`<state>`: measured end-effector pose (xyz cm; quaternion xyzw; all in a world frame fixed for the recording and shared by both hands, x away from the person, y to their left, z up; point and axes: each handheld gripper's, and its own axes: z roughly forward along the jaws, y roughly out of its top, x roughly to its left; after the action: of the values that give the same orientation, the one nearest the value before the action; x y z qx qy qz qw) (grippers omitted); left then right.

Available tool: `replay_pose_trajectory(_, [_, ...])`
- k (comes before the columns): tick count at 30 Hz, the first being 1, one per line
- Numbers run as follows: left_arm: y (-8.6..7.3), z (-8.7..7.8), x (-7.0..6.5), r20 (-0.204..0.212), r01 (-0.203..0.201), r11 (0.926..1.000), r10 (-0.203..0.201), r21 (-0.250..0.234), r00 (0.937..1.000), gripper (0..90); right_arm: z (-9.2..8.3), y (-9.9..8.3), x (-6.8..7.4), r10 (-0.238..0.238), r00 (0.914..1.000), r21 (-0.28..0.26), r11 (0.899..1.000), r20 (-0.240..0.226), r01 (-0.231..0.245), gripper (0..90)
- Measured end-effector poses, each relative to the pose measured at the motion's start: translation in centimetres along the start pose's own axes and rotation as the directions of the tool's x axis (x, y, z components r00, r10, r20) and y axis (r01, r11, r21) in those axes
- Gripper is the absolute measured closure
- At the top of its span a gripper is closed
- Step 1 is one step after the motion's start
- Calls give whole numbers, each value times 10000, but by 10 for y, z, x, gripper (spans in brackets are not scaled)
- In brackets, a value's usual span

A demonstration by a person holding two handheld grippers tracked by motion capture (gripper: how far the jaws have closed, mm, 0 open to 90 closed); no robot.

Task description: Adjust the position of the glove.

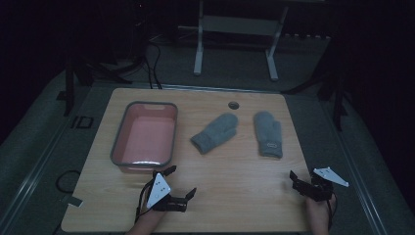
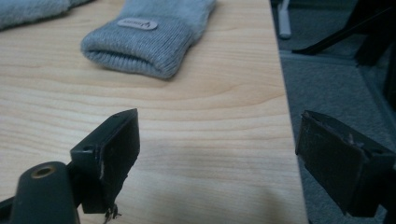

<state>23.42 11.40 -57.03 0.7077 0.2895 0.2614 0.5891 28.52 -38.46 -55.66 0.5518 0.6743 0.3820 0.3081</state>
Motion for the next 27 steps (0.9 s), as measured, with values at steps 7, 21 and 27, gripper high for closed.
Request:
replay_pose_trajectory(7, [0,1,0,75,72,10000,-72,8,9999,16,2,0,1,9,10000,315,9995,-58,-8,141])
replay_pose_trajectory(21, [0,1,1,117,191,9998,-190,-65,9998,16,-3,24,-2,-65,9999,948,9955,130,52,149])
replay_pose_trajectory(27, [0,0,1,156,151,9999,-149,-85,9998,16,3,35,4,163,9972,1231,9924,-734,-72,148])
